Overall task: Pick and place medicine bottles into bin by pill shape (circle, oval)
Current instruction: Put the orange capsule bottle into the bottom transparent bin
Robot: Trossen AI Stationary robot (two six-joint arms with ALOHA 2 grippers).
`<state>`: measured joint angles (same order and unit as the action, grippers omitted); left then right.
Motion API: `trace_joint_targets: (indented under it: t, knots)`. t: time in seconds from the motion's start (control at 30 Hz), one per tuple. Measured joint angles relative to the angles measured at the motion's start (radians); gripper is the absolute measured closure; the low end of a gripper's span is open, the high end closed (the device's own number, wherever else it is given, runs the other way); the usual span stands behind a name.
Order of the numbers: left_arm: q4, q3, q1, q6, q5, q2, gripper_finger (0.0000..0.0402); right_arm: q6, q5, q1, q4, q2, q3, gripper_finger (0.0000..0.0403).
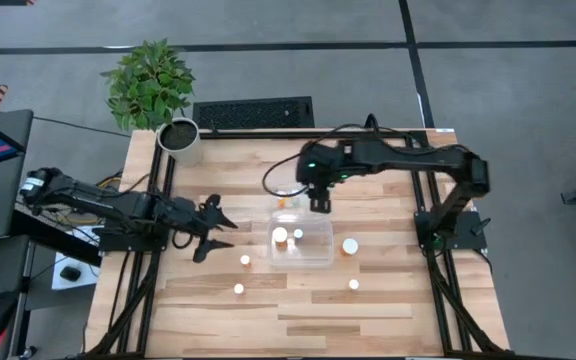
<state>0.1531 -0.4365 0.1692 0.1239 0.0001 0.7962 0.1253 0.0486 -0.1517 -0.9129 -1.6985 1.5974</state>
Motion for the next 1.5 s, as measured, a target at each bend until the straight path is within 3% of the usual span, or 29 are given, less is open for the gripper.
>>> trace_joint_targets:
  t: [0.23, 0.43, 0.8, 0.93, 1.2, 1.37, 1.5]
  knots:
    - [-0.064, 0.000, 0.129, 0.074, -0.105, 0.181, 0.0150, -0.075, 0.002, 0.095, -0.030, 0.176, 0.001, 0.0182]
    - [-0.087, 0.001, 0.194, 0.126, -0.226, 0.277, 0.0150, -0.100, 0.023, 0.195, -0.027, 0.216, 0.002, 0.0183]
    - [-0.210, 0.001, 0.198, 0.095, -0.187, 0.371, 0.0150, -0.162, 0.083, 0.311, -0.054, 0.202, -0.018, 0.0184]
    - [-0.164, 0.001, 0.198, 0.111, -0.195, 0.334, 0.0150, -0.171, 0.159, 0.338, 0.053, 0.156, -0.013, 0.0184]
    - [0.000, 0.000, 0.228, 0.184, -0.248, 0.115, 0.0150, 0.030, 0.158, 0.374, 0.412, -0.097, -0.016, 0.0184]
    - [0.112, 0.000, 0.277, 0.236, -0.316, -0.015, 0.0150, 0.072, 0.078, 0.357, 0.526, -0.255, 0.039, 0.0184]
    - [0.179, 0.000, 0.313, 0.261, -0.375, -0.085, 0.0150, 0.078, 0.030, 0.343, 0.521, -0.367, 0.127, 0.0184]
